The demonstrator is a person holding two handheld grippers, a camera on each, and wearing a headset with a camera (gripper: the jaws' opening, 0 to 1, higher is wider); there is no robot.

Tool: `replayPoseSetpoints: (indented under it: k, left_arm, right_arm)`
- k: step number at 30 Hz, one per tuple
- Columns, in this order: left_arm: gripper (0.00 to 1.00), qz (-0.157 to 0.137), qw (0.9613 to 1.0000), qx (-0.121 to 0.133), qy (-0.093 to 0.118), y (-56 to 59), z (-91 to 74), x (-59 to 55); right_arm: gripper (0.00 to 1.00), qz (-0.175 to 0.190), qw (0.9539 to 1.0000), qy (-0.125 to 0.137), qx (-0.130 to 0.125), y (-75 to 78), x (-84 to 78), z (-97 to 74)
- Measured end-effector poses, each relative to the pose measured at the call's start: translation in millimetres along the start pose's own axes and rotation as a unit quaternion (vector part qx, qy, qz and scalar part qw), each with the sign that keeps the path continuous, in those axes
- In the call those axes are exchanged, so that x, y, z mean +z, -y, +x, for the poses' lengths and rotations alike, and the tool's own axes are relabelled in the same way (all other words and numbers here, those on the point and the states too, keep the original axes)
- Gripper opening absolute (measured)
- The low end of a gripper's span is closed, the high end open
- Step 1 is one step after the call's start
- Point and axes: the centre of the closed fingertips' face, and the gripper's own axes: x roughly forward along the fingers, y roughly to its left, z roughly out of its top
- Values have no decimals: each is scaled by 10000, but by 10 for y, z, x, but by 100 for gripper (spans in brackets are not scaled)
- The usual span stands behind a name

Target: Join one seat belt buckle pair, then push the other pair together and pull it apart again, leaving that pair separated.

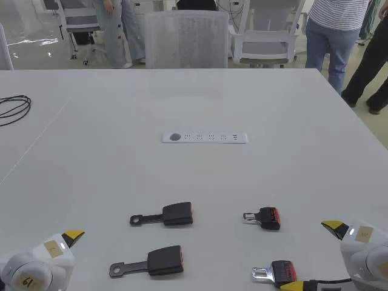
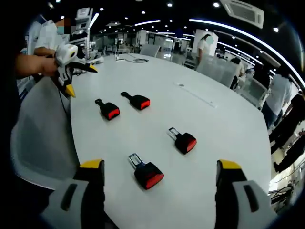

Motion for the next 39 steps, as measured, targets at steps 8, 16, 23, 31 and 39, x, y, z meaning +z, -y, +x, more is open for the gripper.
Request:
replayPoseSetpoints:
  k: [8, 16, 23, 31, 39]
  left_arm:
    - [100, -49, 10000, -1, 11, 21, -1, -7]
    - [100, -71, 10000, 8, 27, 40, -11, -43]
    - [100, -141, 9998, 98, 39, -23, -56, -71]
    - [100, -145, 9997, 153, 76, -49, -82, -33]
    - [100, -133, 9997, 175, 96, -64, -93, -2]
  right_arm:
    - [91, 82, 10000, -23, -10, 14, -23, -24]
    - [91, 141, 9999, -64, 15, -37, -49, -5]
    - [91, 150, 9999, -46, 5, -57, -51, 6]
    - [92, 463, 9988, 126, 66, -38, 53, -14]
    - [91, 355, 9993, 119, 26, -35, 69, 11]
